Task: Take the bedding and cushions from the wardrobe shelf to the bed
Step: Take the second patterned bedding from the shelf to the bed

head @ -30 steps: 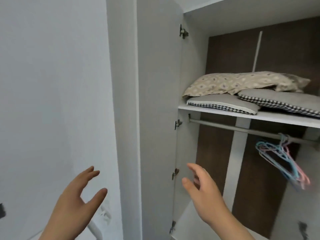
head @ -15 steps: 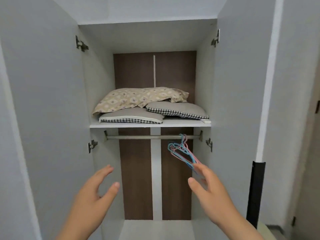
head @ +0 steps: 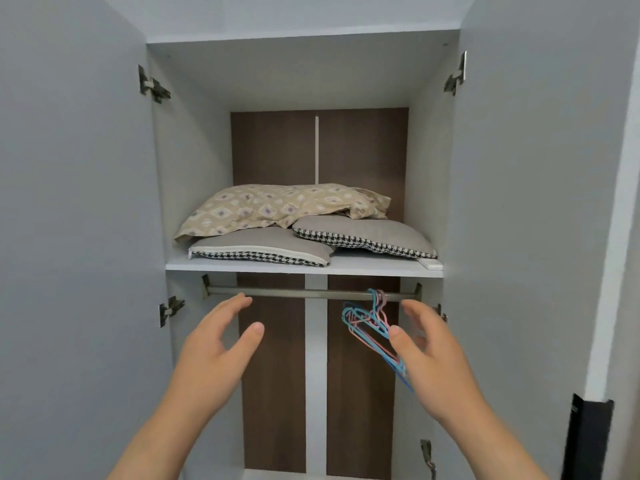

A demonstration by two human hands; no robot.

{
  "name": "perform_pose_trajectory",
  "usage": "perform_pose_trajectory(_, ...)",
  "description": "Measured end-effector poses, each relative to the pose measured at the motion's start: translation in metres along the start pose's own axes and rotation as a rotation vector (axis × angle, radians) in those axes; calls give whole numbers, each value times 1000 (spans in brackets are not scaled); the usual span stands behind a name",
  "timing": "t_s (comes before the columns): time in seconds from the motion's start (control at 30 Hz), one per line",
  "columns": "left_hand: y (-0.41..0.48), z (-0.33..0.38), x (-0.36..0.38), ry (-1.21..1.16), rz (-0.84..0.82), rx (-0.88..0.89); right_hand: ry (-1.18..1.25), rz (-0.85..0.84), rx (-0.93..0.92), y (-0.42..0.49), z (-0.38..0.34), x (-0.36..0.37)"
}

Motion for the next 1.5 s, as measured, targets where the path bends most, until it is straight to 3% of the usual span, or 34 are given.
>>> perform_pose_trajectory(0.33,92,-65,17,-9,89,-12,-17,-35,-11,90,35,71)
perform_pose_trajectory(0.67,263,-175,25,-54,145,33,-200,16,-129,240,47,185)
perform_pose_trajectory(1.0,411,-198,16,-74,235,159,-348,106,-241,366,32,225)
perform_pose_trajectory(1.23,496,-183,15,106,243,106,-583,205,-293,453,0,221)
perform_pose_trajectory(1.5,577,-199,22,456,242,-95,-873,204,-90,535,2,226)
Point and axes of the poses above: each hand's wrist, its own y-axis towards the middle knuckle, its own x-axis out of the palm, z = x × y, the point moved 5 cm from there along y, towards the middle knuckle, and after that the axes turned 6 degrees about y, right-handed, at the moved point
